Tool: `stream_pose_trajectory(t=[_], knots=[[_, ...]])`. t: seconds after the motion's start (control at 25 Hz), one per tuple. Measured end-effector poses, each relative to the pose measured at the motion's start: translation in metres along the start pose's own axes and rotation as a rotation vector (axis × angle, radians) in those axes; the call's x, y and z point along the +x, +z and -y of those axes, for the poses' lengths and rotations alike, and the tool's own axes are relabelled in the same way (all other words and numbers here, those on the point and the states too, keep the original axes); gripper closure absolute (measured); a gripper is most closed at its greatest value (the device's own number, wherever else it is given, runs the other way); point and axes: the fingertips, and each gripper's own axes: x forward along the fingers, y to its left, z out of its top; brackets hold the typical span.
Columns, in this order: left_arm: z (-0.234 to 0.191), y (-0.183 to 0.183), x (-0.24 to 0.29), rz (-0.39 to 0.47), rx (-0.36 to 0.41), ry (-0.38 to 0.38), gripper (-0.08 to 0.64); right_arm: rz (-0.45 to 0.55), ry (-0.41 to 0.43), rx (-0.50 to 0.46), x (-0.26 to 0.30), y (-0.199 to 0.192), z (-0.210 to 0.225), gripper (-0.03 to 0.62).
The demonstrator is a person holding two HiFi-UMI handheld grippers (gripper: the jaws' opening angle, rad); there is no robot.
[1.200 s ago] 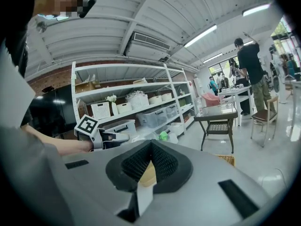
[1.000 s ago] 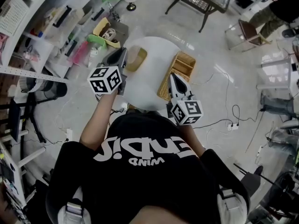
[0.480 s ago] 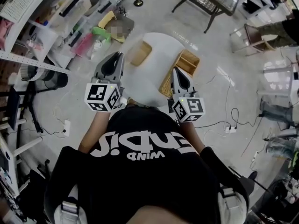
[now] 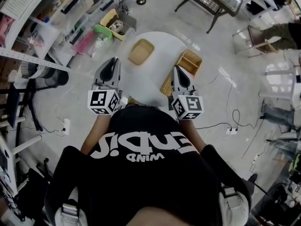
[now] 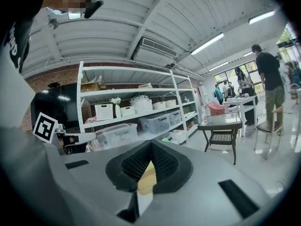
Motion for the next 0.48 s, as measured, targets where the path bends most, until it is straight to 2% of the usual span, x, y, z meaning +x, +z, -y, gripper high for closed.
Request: stream_pose_trajectory(t=[0.24, 0.48], knots=[[-0.004, -0.015, -0.001, -0.009, -0.009, 0.009, 0.522, -0.002, 0.004, 0.001, 0.005, -0.006, 0.002, 0.594], [-0.011, -0.015, -0.002, -0.010, -0.035, 0.034, 0.522, -0.002, 0.018, -0.007, 0.010, -0.004, -0.003, 0.595]])
